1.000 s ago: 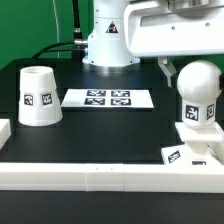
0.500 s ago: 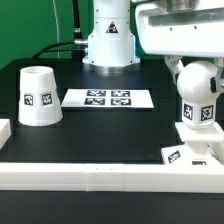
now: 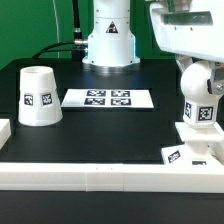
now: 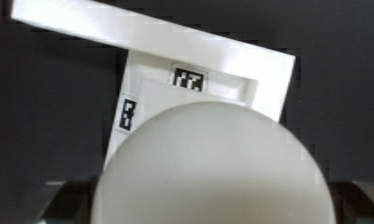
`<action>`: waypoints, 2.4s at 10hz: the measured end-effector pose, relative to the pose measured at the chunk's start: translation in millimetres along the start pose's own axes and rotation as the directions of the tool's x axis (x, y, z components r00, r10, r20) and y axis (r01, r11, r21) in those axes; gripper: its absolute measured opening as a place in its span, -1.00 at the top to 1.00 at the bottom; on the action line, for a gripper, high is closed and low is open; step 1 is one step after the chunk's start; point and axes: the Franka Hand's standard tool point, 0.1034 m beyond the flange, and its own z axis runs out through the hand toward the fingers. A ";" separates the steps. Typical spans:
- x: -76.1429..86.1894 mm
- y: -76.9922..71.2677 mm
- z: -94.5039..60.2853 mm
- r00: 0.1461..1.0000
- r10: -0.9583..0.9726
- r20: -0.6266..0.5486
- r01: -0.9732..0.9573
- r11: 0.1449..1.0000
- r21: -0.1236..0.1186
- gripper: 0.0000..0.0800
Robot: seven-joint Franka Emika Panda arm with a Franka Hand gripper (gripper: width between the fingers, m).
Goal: Assemble lamp
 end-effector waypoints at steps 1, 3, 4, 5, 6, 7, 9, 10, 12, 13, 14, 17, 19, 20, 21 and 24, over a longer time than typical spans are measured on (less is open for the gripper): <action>-0.2 0.0 0.0 1.000 -0.026 0.000 0.026 1.000 0.000 -0.45; -4.4 1.8 0.7 0.994 -0.109 0.007 0.109 0.994 -0.017 -0.73; -5.1 1.8 0.8 0.980 -0.197 0.009 0.197 0.980 -0.017 -0.73; -5.2 1.7 0.6 0.957 -0.290 0.011 0.290 0.957 -0.016 -0.75; -6.0 1.6 0.5 0.938 -0.346 0.012 0.346 0.938 -0.015 -0.75; -5.7 1.6 0.7 0.910 -0.415 0.013 0.416 0.909 -0.014 -0.75; -5.4 1.7 0.7 0.844 -0.536 0.015 0.536 0.844 -0.012 -0.75; -5.3 1.7 0.7 0.800 -0.600 0.016 0.600 0.800 -0.011 -0.75; -2.5 2.5 0.5 0.627 -0.779 0.004 0.778 0.627 -0.042 -0.75; -0.8 2.1 -0.5 0.540 -0.842 0.001 0.840 0.538 -0.063 -0.75; 0.4 1.2 -1.5 0.434 -0.901 0.002 0.898 0.432 -0.080 -0.75; 1.5 -0.1 -2.2 0.184 -0.983 0.017 0.979 0.182 -0.090 -0.75; 2.3 0.1 -2.0 0.097 -0.995 0.025 0.992 0.095 -0.088 -0.75; 3.1 0.2 -2.1 0.013 -0.999 0.033 0.996 0.010 -0.087 -0.75; 3.7 0.3 -2.2 -0.050 -0.998 0.038 0.995 -0.053 -0.085 -0.75; 5.1 0.0 -2.5 -0.260 -0.964 0.059 0.961 -0.264 -0.087 -0.75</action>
Offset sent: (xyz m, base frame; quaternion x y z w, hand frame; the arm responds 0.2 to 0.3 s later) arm -0.0016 -0.0020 0.0008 -0.0227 0.0266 -0.1602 0.9865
